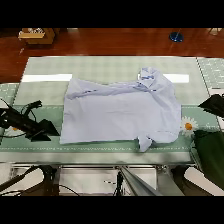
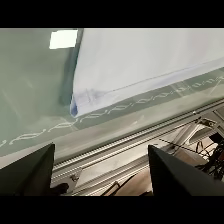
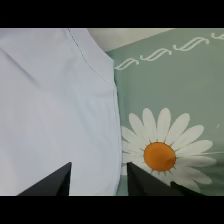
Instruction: Fold the shirts.
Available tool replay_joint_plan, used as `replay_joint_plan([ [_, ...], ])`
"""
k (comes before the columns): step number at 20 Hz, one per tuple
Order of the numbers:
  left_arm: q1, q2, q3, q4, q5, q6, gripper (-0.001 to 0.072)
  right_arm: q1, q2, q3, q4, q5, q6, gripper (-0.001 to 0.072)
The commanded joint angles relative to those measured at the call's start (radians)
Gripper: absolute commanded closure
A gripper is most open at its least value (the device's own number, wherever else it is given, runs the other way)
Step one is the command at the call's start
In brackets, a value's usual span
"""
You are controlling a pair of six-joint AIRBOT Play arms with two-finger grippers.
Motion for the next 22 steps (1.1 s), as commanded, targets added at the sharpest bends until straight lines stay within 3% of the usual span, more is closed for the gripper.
replay_joint_plan([
  [1,0.025,0.005,-0.098,-0.011,0.045,0.019,0.0035,-0.01,0.01,-0.018,0.039,-0.04,-0.011,0.03],
  [6,0.01,0.001,-0.156,-0.165,0.266,-0.003,0.0037,-0.01,0.01,-0.018,0.048,-0.053,-0.013,0.0301],
  [8,-0.034,0.001,-0.156,-0.205,0.337,-0.012,0.0039,-0.01,0.01,-0.018,0.065,-0.053,-0.018,0.0333],
  [14,-0.214,-0.051,-0.156,-0.206,0.376,-0.081,0.0082,-0.01,0.012,-0.018,0.076,-0.05,-0.019,0.0333],
  [16,-0.237,-0.081,-0.156,-0.206,0.36,-0.077,0.0631,-0.01,0.012,-0.018,0.076,-0.044,-0.019,0.0333],
  [17,-0.238,-0.086,-0.156,-0.206,0.35,-0.056,0.0684,-0.01,0.012,-0.018,0.074,-0.042,-0.019,0.0333],
  [19,-0.235,-0.085,-0.156,-0.195,0.331,-0.028,0.0684,-0.01,0.011,-0.018,0.026,-0.037,-0.017,0.0333],
  [22,-0.236,-0.084,-0.156,-0.187,0.323,-0.018,0.0685,-0.013,0.011,-0.039,-0.211,-0.014,0.069,0.0331],
])
